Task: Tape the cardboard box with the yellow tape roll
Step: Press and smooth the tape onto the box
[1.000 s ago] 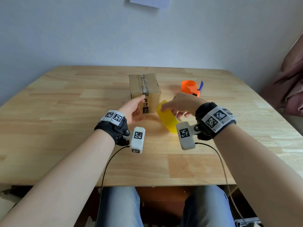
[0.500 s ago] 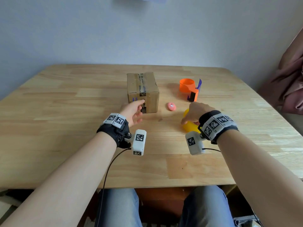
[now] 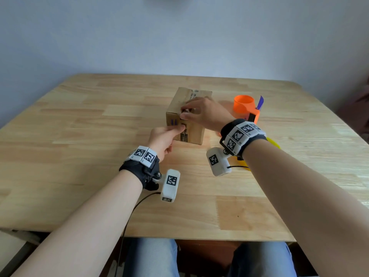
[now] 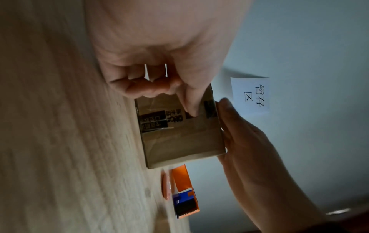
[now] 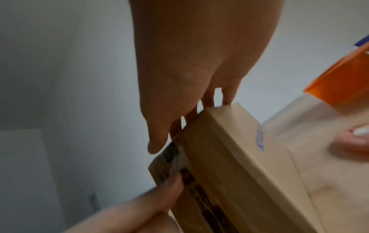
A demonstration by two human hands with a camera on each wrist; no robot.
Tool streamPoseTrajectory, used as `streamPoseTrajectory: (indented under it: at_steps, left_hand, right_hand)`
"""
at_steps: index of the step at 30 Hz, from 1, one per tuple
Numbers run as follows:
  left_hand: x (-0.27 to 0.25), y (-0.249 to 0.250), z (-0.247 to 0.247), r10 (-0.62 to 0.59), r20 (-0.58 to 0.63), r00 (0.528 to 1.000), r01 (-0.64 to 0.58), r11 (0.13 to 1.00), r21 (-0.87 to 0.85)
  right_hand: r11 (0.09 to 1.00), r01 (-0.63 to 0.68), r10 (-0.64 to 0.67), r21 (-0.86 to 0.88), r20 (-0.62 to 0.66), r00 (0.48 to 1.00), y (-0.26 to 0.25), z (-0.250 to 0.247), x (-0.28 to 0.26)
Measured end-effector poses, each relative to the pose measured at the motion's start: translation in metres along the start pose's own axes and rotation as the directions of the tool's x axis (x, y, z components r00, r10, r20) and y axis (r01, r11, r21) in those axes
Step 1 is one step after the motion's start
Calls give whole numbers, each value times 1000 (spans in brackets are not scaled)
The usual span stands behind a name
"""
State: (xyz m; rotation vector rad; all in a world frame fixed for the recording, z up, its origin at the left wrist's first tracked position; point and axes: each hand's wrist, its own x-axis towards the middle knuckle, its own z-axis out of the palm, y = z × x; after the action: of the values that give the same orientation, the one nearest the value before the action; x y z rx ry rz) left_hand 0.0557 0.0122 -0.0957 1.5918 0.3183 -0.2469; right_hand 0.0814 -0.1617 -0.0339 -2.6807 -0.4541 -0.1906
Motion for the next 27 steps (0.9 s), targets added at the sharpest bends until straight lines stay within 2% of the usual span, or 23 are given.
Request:
streamPoseTrajectory:
  at_steps: [9,14,17,19,21,23,25,27]
  left_hand:
    - [7,-4,-2,33,-16,999,-32,998,49]
    - [7,5,-12,26,34,999,-32,983,181]
    - [7,16,-20,98,-40,994,-85,967,241]
    - [11,20,-24,251,-144,957,-222,957,188]
    - [11,23,-25,443,-177,879,-406,889,210]
    - [7,26,-20,566,-78,821,-526,802,282]
    - [5,26,-13,620,31,784,-597,738,315]
    - [7,24,-7,649,85,756,-637,699,325]
  right_hand:
    - [998,16,-31,-67,-234,972,5,31,-2]
    - [995,49,-69,-87,-249,966,11,41,-7]
    - [993,55,-79,-104,-240,967,13,42,-7]
    - [994,62,-83,-93,-235,968,14,41,-6]
    - [995,84,-94,-59,-208,974,16,39,-6]
    - [994,110,-106,17,-175,979,21,32,-5]
    - [990,114,-101,81,-156,983,24,22,-4]
    - [991,108,-91,85,-183,979,27,14,-6]
